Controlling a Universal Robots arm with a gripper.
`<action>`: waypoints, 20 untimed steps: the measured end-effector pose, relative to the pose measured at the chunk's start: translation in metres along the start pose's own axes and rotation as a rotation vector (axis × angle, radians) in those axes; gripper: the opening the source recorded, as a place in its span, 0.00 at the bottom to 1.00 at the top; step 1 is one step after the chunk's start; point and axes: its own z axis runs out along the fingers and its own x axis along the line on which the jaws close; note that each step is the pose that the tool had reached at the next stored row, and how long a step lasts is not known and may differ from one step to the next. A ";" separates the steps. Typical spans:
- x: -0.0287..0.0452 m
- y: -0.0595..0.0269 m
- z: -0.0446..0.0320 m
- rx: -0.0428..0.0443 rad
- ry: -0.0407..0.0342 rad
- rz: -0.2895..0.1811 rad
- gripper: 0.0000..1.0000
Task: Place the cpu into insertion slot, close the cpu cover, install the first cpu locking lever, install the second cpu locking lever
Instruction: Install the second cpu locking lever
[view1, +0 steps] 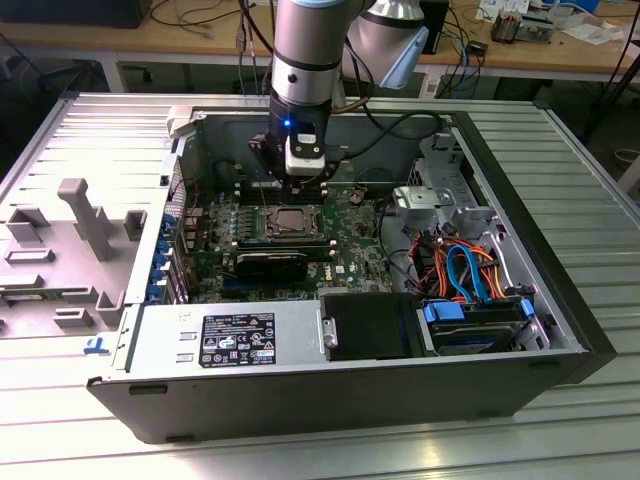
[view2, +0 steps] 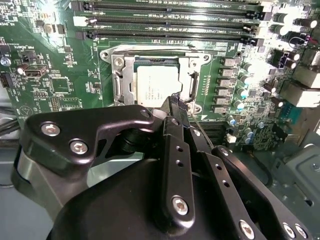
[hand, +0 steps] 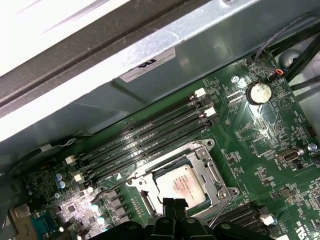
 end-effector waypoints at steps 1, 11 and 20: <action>0.0000 0.0000 0.0000 -0.0003 0.0001 -0.003 0.11; 0.0000 0.0000 0.0001 -0.0006 0.0005 -0.049 0.11; 0.0000 0.0000 0.0001 -0.0041 0.0025 -0.130 0.11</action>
